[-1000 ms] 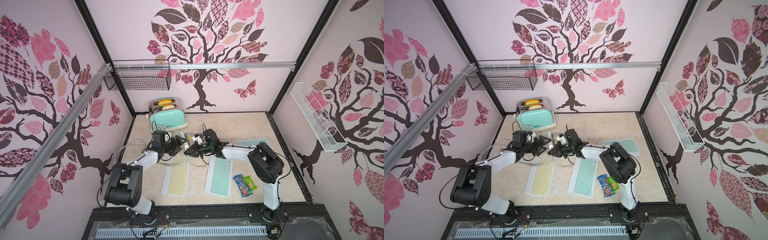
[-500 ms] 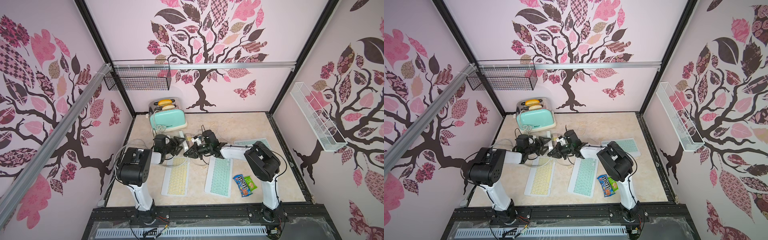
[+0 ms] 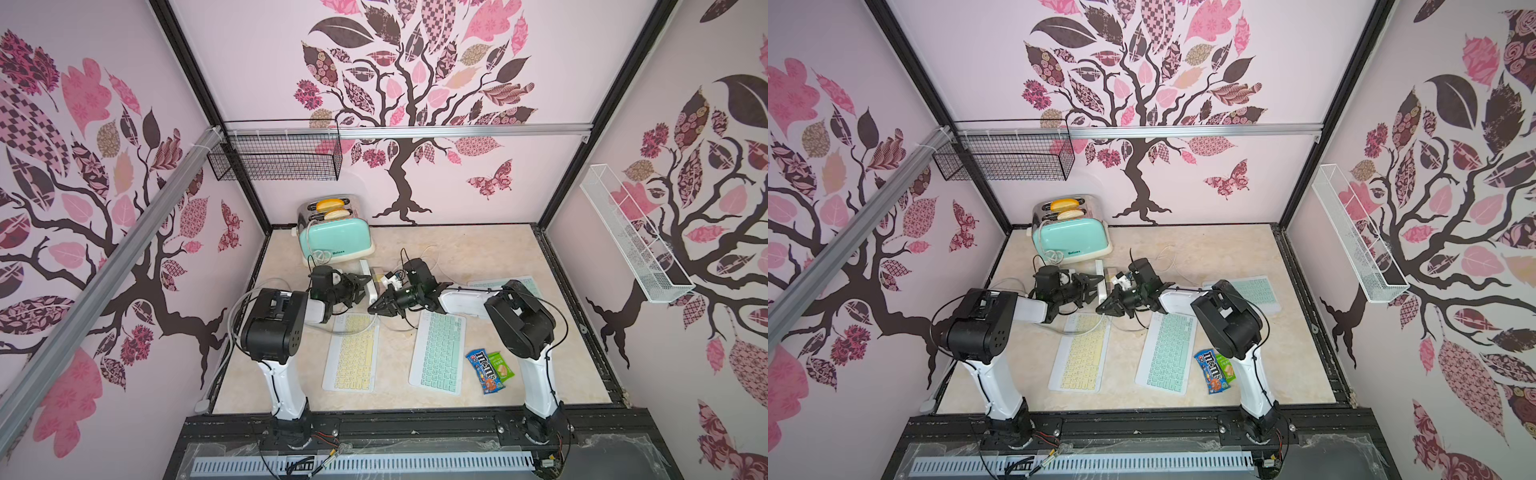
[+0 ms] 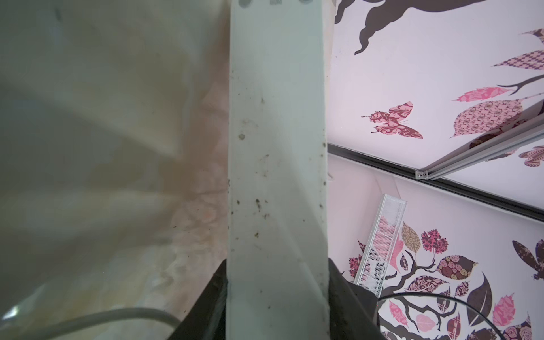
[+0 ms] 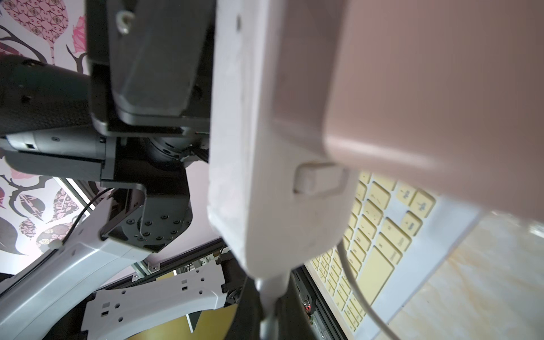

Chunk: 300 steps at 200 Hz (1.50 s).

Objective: Unplug the wireless keyboard
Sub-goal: Pick up the socket from the center of the board.

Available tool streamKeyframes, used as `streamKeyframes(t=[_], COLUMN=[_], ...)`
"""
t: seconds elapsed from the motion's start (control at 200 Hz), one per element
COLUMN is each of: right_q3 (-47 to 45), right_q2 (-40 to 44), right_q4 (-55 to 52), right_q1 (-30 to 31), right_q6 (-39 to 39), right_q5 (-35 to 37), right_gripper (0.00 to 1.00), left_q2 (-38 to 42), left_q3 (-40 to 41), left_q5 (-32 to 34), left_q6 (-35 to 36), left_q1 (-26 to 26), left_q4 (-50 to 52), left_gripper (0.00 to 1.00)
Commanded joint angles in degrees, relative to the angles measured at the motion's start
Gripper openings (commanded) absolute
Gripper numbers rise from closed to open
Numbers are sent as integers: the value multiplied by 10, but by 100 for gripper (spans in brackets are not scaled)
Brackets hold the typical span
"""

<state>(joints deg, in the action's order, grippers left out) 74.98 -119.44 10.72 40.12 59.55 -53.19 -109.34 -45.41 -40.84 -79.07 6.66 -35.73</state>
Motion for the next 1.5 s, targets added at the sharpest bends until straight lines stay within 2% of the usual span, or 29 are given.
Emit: streamKeyframes(t=[0.0,0.1,0.175,0.235,0.275,0.325,0.36,0.445,0.525,0.675,0.785,0.865,1.035,1.17,1.285,1.365,1.495], right_q3=[23,25,32,39,45,51,53,47,36,-8,-37,-59,-135,-180,-222,-229,-217], right_q2=[-3,-5,-5,-5,-4,0,5,30,59,112,145,161,184,179,168,159,144], right_q4=[-3,-13,-34,-56,-71,-91,-102,-125,-149,-159,-162,-135,89,239,365,410,418], right_q1=[2,2,2,1,1,0,0,-5,-16,-50,-74,-88,-105,-105,-102,-97,-80], right_q6=[-14,-21,-36,-50,-61,-76,-87,-115,-139,-156,-170,-147,-11,76,130,142,136], right_q5=[-30,-30,-26,-20,-18,-17,-16,-7,3,25,62,83,107,161,217,240,265], right_gripper=[2,3,5,11,20,45,56,73,80,82,82,82,82,82,83,84,84], left_q2=[-7,-4,0,2,4,9,14,26,38,56,73,84,99,113,121,123,121], left_q3=[-13,-14,-15,-19,-22,-26,-28,-39,-56,-85,-108,-115,-153,-195,-199,-188,-166], left_q5=[-12,-13,-15,-19,-22,-22,-21,-26,-33,-50,-62,-71,-110,-130,-147,-150,-154], left_q6=[6,9,14,16,17,17,18,32,46,68,109,125,152,213,212,199,161], left_q1=[-1,-2,-4,-6,-7,-8,-8,-9,-9,-10,-9,-10,-10,-10,-10,-10,-10], left_q4=[-10,-7,2,3,4,6,5,17,32,55,95,94,120,207,198,179,120], left_gripper=[28,19,9,0,0,0,0,0,0,0,0,0,0,0,0,0,0])
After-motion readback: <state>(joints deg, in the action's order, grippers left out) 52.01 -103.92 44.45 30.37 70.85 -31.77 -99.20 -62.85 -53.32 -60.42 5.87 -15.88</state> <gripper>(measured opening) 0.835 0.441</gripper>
